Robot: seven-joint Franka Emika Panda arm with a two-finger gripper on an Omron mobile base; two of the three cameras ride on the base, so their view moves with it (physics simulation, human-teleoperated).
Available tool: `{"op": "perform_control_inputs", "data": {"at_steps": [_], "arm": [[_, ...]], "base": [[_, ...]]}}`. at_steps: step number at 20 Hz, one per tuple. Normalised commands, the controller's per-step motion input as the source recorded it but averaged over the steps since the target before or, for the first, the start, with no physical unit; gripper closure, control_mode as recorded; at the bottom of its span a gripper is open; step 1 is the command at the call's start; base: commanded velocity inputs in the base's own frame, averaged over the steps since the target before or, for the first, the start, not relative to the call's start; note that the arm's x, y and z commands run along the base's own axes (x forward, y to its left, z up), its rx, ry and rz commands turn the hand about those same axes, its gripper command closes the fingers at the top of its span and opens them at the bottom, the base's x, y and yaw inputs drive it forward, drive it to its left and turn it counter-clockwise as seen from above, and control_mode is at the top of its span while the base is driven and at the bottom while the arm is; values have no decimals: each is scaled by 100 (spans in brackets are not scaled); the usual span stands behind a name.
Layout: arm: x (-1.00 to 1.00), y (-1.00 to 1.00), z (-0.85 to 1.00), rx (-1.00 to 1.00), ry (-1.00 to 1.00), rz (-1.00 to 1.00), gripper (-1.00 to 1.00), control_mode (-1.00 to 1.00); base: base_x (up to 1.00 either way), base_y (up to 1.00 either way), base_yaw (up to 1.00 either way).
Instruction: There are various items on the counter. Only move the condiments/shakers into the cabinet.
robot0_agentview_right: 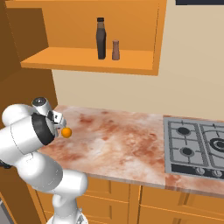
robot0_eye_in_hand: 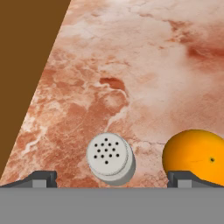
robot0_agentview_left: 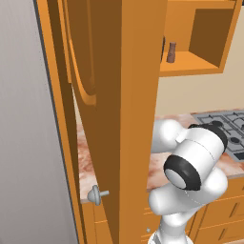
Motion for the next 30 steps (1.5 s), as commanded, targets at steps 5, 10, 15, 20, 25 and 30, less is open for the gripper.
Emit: {"op": "perform_control_inputs", "data": {"at_steps": [5, 10, 15, 20, 25, 30], "arm": [[14, 7, -7, 0, 0, 0, -100, -100], [14, 7, -2, 0, 0, 0, -100, -100], [6, 2, -4, 0, 0, 0, -100, -100], [1, 1, -4, 0, 0, 0, 100, -100], [0, 0, 0, 0, -2, 0, 100, -100], [-31, -4, 59, 0, -20, 1, 100, -100]], "base": [[0, 0, 0], [0, 0, 0], [0, 0, 0], [0, 0, 0], [0, 0, 0], [0, 0, 0]]}}
